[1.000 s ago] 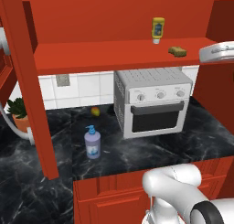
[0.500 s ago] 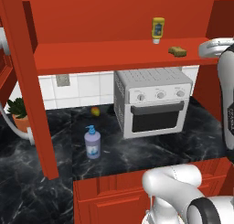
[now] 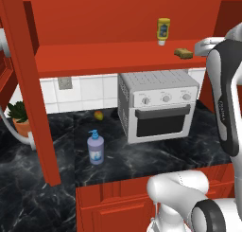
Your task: Pick the soap dispenser and sponge from the cabinet and place them on the counter.
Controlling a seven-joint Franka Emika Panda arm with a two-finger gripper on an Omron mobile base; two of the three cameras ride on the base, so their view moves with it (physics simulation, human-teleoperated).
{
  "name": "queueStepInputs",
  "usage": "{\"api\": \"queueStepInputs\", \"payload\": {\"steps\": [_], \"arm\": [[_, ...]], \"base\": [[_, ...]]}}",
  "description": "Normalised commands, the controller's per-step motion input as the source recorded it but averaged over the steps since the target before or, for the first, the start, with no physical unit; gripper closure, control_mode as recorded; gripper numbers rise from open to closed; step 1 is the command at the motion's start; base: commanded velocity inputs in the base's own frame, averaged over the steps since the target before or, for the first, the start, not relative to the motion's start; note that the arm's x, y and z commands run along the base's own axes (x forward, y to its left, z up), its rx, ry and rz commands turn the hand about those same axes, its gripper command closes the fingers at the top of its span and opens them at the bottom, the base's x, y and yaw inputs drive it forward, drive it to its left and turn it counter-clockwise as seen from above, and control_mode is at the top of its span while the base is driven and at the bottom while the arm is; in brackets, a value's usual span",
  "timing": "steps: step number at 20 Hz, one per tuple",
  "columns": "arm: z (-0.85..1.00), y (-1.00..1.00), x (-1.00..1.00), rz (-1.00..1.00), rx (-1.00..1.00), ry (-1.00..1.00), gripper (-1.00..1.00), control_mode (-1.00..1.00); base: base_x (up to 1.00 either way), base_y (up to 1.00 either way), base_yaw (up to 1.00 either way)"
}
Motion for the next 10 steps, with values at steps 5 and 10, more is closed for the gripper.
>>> {"api": "queueStepInputs", "payload": {"steps": [5, 10], "arm": [[-0.03, -0.20, 0.42, 0.00, 0.00, 0.01, -1.00, -1.00], [0.00, -0.20, 0.38, 0.04, 0.01, 0.05, -1.00, -1.00]], "base": [[0.00, 0.00, 0.00], [0.00, 0.00, 0.00]]}}
